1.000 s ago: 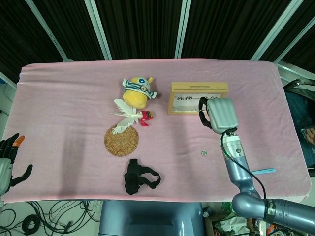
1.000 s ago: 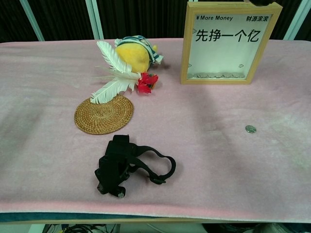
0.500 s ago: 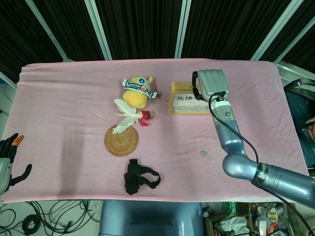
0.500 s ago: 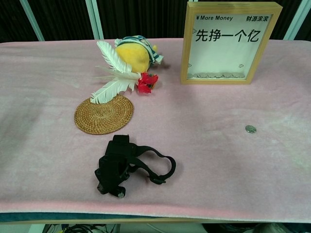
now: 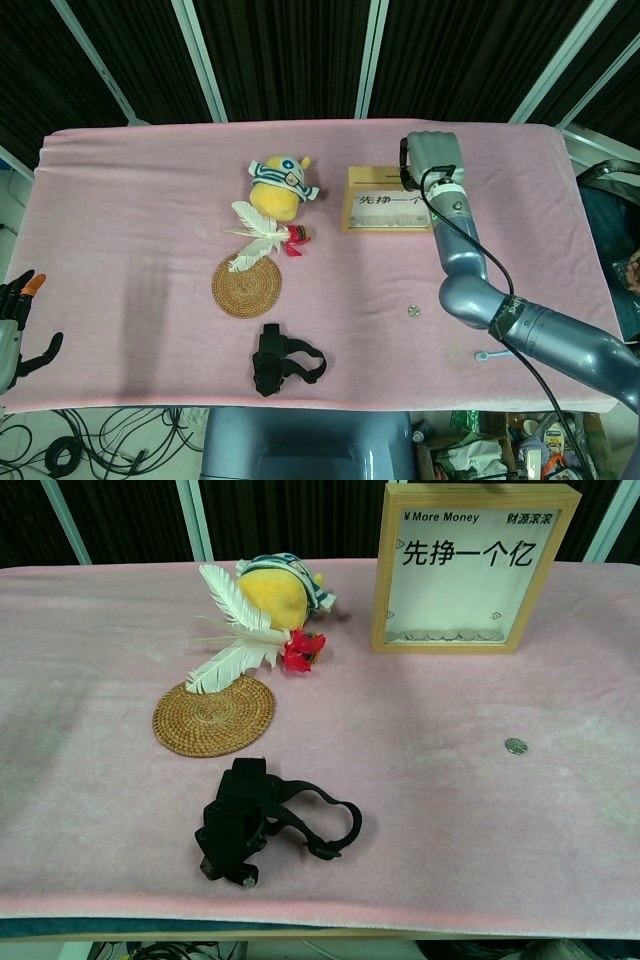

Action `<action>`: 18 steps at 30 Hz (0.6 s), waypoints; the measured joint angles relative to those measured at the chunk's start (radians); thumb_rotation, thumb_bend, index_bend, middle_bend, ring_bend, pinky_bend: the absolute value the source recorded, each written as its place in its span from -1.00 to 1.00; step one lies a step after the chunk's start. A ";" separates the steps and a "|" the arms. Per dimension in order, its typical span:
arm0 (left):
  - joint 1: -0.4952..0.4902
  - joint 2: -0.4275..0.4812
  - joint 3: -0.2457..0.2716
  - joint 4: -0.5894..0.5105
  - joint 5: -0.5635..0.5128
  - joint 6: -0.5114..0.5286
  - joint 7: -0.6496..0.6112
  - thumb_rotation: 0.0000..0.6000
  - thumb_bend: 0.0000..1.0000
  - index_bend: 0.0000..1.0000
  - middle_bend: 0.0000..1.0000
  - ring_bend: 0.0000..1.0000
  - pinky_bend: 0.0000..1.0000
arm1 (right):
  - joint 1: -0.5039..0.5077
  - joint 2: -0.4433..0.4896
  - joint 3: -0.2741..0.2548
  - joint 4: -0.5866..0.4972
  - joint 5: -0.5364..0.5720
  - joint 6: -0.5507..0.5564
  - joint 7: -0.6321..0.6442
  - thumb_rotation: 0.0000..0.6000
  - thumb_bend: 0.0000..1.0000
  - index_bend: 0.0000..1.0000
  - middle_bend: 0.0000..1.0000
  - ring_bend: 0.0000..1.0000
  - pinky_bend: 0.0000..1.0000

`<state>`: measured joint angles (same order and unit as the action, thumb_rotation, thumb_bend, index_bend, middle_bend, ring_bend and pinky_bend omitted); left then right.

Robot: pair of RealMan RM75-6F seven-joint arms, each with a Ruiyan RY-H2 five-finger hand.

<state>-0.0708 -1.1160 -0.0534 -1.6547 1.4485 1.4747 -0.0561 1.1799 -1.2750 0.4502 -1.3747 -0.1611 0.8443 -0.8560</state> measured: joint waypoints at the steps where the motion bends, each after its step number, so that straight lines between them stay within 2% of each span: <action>1: 0.000 0.000 0.000 0.000 0.001 0.000 0.000 1.00 -0.29 -0.88 -1.00 -1.00 -1.00 | 0.004 -0.002 -0.006 0.008 0.003 -0.002 0.003 1.00 -0.25 0.45 0.86 0.92 0.96; 18: 0.002 0.001 0.001 -0.002 0.005 0.005 0.004 1.00 -0.29 -0.88 -1.00 -1.00 -1.00 | 0.030 0.001 -0.079 0.038 0.013 -0.021 0.059 1.00 -0.25 0.45 0.86 0.92 0.96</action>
<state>-0.0685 -1.1148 -0.0525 -1.6568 1.4535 1.4801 -0.0523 1.2096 -1.2741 0.3711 -1.3369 -0.1482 0.8238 -0.7965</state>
